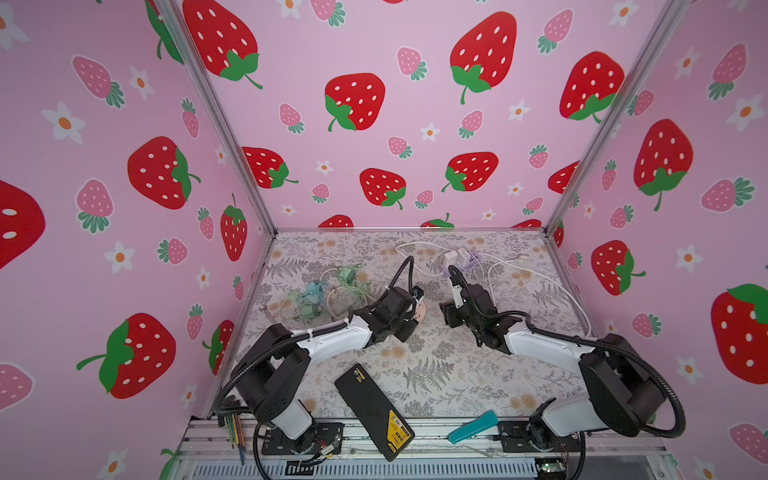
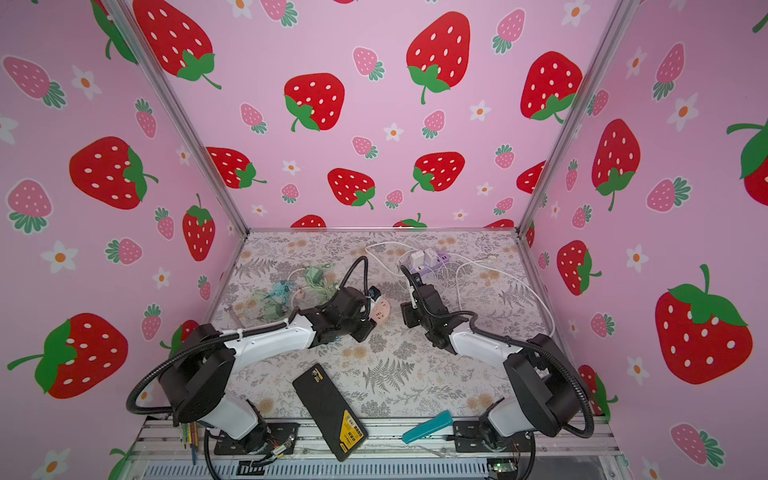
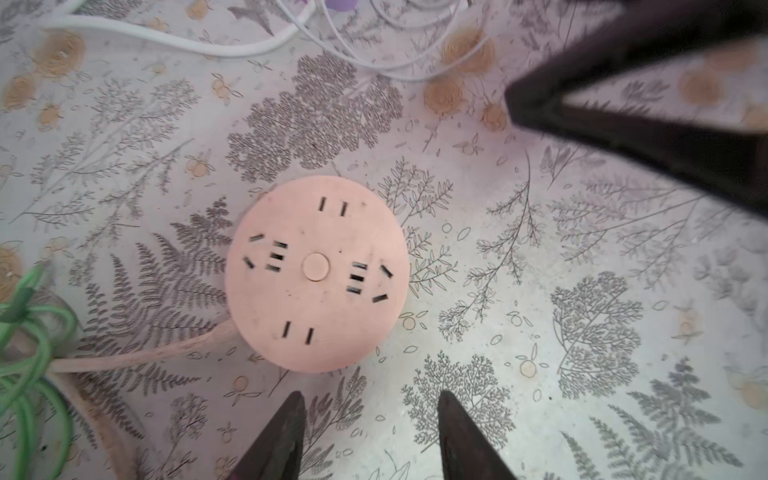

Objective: Pull the plug off the socket

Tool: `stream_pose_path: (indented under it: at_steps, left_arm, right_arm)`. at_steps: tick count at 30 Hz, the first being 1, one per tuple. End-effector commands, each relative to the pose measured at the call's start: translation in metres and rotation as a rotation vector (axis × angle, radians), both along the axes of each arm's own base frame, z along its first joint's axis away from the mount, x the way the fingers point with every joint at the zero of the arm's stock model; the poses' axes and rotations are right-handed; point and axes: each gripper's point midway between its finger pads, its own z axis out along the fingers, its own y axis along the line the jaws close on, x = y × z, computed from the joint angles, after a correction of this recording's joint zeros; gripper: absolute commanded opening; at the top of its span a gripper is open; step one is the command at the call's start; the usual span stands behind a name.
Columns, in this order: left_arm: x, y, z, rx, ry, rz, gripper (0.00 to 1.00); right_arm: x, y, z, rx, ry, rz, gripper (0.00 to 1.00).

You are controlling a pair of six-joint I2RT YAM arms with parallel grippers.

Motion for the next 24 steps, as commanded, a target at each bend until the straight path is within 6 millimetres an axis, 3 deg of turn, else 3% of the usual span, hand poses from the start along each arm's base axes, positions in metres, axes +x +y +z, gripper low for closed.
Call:
stream_pose_path:
  at_steps: [1,7,12,24]
  left_arm:
    - [0.020,-0.007,0.007,0.050,-0.102,0.044,0.53]
    - [0.027,-0.004,-0.014,0.114,-0.090,0.081,0.53]
    - [0.034,0.001,-0.017,0.134,-0.120,0.117,0.53]
    - [0.054,-0.012,-0.024,0.115,-0.134,0.160,0.56]
  right_arm:
    - [0.016,-0.021,0.022,0.034,-0.086,-0.142,0.62]
    - [0.022,-0.035,0.017,0.068,-0.063,-0.208,0.62]
    - [0.022,-0.041,0.021,0.093,-0.069,-0.220,0.63]
    - [0.022,-0.048,0.023,0.116,-0.074,-0.228,0.63]
